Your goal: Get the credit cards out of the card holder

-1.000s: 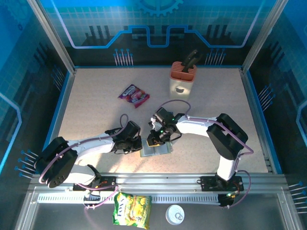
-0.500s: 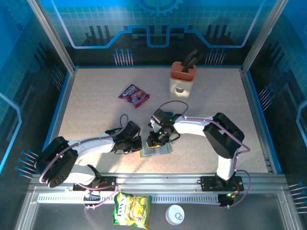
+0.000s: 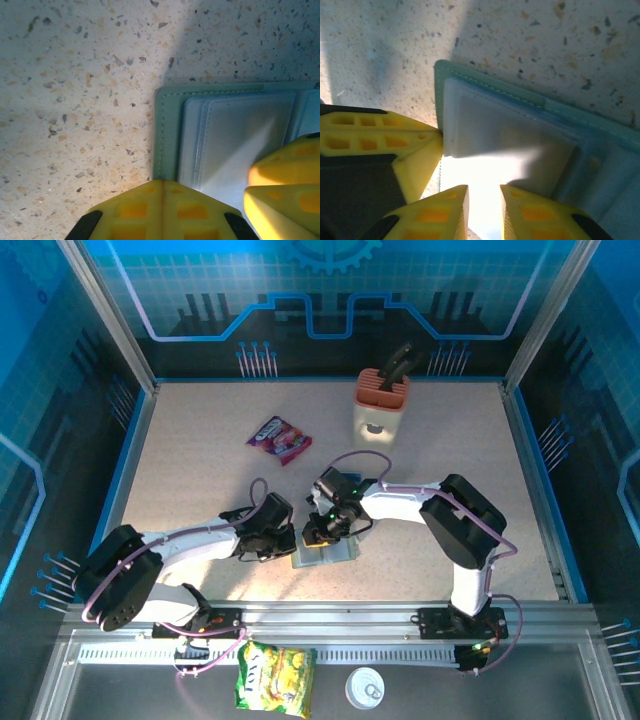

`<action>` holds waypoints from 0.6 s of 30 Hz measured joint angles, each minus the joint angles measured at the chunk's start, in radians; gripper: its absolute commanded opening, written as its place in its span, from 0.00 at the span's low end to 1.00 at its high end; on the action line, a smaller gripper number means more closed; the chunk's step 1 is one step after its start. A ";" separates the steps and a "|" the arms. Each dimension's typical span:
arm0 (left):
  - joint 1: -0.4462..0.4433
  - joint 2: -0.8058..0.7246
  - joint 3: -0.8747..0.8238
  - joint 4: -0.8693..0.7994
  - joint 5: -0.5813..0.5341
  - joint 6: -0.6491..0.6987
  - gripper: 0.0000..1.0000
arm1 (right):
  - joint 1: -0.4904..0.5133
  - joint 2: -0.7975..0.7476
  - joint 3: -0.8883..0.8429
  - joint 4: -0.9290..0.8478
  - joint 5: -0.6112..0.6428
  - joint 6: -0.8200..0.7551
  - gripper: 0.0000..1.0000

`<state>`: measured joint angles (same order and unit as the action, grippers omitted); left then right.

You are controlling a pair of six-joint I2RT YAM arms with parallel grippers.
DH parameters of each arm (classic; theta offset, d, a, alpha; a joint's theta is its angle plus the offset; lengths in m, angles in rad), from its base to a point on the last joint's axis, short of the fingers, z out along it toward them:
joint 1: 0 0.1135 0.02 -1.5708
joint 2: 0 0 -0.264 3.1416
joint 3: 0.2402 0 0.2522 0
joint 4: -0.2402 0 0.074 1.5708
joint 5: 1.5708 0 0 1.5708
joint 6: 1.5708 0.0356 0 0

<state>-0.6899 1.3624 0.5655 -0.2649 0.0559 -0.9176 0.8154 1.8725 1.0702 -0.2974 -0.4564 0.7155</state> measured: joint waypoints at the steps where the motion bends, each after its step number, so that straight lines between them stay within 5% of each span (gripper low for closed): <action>1: 0.000 0.000 0.000 0.000 0.000 0.000 0.00 | 0.000 0.001 -0.002 0.000 0.001 0.000 0.24; 18: 0.001 0.003 0.000 0.000 0.000 0.000 0.00 | -0.018 -0.016 -0.028 -0.019 0.010 -0.020 0.24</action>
<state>-0.6888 1.3651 0.5659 -0.2653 0.0555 -0.9176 0.7975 1.8561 1.0420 -0.3161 -0.4469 0.6956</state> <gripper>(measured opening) 0.041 0.242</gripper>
